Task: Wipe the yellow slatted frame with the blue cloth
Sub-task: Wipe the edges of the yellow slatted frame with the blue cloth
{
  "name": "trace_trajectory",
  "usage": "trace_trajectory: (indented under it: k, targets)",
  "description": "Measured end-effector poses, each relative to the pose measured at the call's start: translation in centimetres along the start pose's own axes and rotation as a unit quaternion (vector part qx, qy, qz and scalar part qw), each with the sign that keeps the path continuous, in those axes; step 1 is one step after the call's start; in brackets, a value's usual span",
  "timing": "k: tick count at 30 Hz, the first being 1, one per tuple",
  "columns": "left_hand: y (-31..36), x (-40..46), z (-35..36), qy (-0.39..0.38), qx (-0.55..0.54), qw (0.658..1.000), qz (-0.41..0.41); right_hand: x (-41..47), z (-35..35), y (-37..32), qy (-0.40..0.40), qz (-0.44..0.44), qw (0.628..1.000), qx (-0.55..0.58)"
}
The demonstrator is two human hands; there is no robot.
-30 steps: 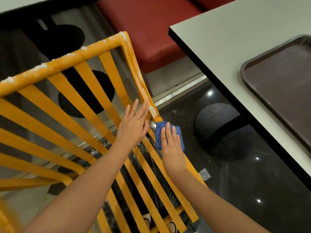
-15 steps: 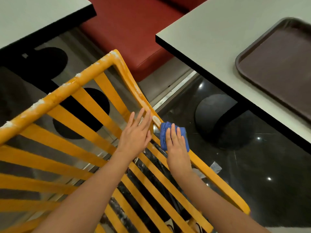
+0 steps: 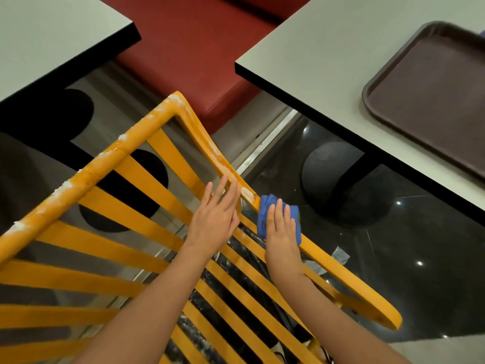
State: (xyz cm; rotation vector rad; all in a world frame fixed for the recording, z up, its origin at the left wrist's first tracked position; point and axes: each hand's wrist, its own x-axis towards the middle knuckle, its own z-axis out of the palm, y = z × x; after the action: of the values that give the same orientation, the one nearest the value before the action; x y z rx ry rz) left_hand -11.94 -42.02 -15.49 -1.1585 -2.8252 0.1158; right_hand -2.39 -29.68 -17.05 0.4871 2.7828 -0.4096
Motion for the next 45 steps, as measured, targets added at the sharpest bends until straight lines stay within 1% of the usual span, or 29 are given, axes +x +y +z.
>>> trace_trajectory:
  k: [3,5,6,8,9,10,11,13,16,17,18,19,20,22,25,27,28,32,38,40,41,43,45]
  targets:
    - [0.6,0.1,-0.3,0.009,-0.042,0.999,-0.013,1.3,-0.6,-1.1,0.009,-0.016,0.998,0.054]
    - [2.1,0.0,-1.1,0.014,-0.132,0.99,-0.054,1.4,-0.8,-0.4,0.007,-0.027,0.994,0.104]
    - [3.1,-0.1,-1.6,0.007,-0.203,0.975,-0.092,1.3,-1.0,0.1,-0.007,-0.031,0.989,0.144]
    - [5.4,-0.1,-2.3,-0.028,-0.326,0.927,-0.182,0.7,-2.3,0.9,-0.031,-0.016,0.963,0.267]
    - [6.4,0.0,-2.3,-0.042,-0.363,0.905,-0.217,0.4,-2.9,1.4,-0.036,-0.002,0.947,0.32]
    - [7.3,0.1,-2.2,-0.049,-0.387,0.888,-0.243,0.2,-3.4,1.8,-0.04,0.001,0.936,0.351]
    - [7.9,0.1,-2.1,-0.053,-0.403,0.875,-0.264,-0.1,-3.9,2.3,-0.047,-0.005,0.932,0.359]
    - [8.5,0.3,-1.6,-0.05,-0.397,0.874,-0.275,-0.9,-4.1,3.4,-0.045,-0.028,0.942,0.332]
    - [8.5,0.1,-1.3,-0.064,-0.371,0.898,-0.226,-2.8,-2.8,5.6,-0.043,-0.01,0.972,0.229]
    - [8.5,0.1,-1.3,-0.08,-0.334,0.918,-0.199,-3.5,-2.0,6.3,-0.049,0.001,0.981,0.19]
    - [8.6,0.2,-1.4,-0.104,-0.254,0.947,-0.164,-4.0,-1.1,6.8,-0.048,-0.001,0.989,0.142]
    - [8.6,0.1,-1.5,-0.117,-0.179,0.968,-0.128,-4.3,-0.3,7.0,-0.037,-0.015,0.995,0.09]
    - [8.5,0.2,-1.6,-0.121,-0.12,0.982,-0.082,-4.3,0.4,7.3,-0.015,-0.036,0.998,0.047]
    - [8.5,0.5,-1.3,-0.117,-0.067,0.99,-0.03,-3.8,1.3,7.5,0.019,-0.048,0.999,0.013]
    - [9.1,0.3,-0.6,-0.115,0.016,0.992,0.039,-3.1,1.2,7.6,0.036,-0.061,0.997,0.001]
    - [9.4,-0.1,-0.2,-0.116,0.044,0.991,0.057,-3.0,1.2,7.9,0.01,-0.077,0.997,0.008]
    - [9.4,-0.2,0.0,-0.114,0.039,0.991,0.062,-3.0,1.2,8.0,0.007,-0.08,0.997,0.009]
    - [8.8,0.5,1.0,-0.112,0.034,0.989,0.09,-2.9,1.7,8.1,0.047,-0.065,0.997,0.023]
    - [7.2,1.5,1.0,-0.126,0.054,0.978,0.159,-2.9,2.6,8.1,0.068,-0.056,0.996,-0.003]
    - [6.4,1.5,1.0,-0.118,0.058,0.974,0.185,-3.0,2.2,7.9,0.059,-0.057,0.997,-0.007]
    - [5.7,1.5,0.9,-0.109,0.061,0.972,0.197,-3.1,2.1,7.8,0.054,-0.058,0.997,-0.005]
    - [3.8,1.9,0.7,-0.051,0.059,0.974,0.212,-3.3,1.9,7.8,0.045,-0.065,0.997,0.002]
    - [2.1,2.5,0.4,-0.009,0.065,0.979,0.193,-3.4,1.7,7.7,0.042,-0.067,0.997,0.003]
